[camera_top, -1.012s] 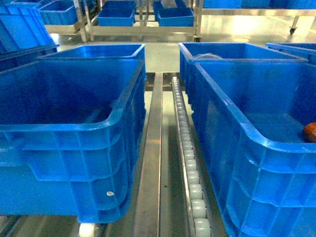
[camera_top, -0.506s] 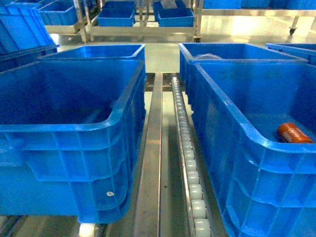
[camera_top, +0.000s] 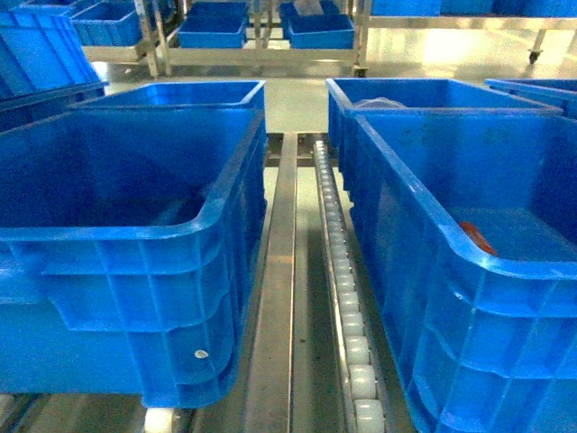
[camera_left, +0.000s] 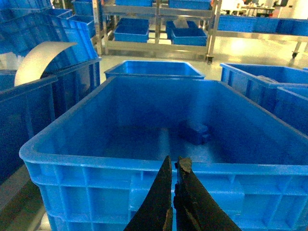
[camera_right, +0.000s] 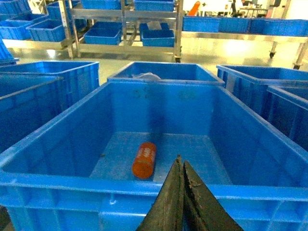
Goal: Sort blue parts and orange caps into right shelf containers
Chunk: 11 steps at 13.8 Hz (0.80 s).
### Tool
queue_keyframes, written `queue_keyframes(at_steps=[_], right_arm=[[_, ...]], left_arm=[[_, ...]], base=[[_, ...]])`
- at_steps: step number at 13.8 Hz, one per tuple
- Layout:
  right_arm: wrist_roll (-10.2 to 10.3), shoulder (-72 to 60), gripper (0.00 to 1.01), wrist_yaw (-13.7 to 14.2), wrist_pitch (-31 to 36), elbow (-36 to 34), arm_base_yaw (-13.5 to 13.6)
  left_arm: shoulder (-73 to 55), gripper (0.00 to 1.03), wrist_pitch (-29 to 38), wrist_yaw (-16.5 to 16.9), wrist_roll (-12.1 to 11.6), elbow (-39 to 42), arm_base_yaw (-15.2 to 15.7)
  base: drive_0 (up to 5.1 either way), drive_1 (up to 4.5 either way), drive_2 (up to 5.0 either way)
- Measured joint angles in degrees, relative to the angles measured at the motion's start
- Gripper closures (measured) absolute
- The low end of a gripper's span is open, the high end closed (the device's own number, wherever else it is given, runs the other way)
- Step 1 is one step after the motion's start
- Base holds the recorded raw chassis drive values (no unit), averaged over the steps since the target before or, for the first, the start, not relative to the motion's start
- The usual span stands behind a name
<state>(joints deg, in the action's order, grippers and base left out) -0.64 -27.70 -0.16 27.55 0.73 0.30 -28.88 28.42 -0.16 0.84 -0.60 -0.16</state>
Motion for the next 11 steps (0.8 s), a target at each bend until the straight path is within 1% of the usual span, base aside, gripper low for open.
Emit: queue_keyframes(at_steps=[4,11], right_arm=[[0.0,8.39,1.0,0.0,-8.26,0.0,0.0],[0.0,17.51,1.0,0.0,-17.31,0.0,0.0]], left_arm=[[8.52,1.01,-8.13,0.0,0.0,0.0,0.0],[18.12,1.01,-17.66,0.02,0.0,0.0,0.0]], base=[[0.0,0.0,0.0],[0.0,0.0,0.0]])
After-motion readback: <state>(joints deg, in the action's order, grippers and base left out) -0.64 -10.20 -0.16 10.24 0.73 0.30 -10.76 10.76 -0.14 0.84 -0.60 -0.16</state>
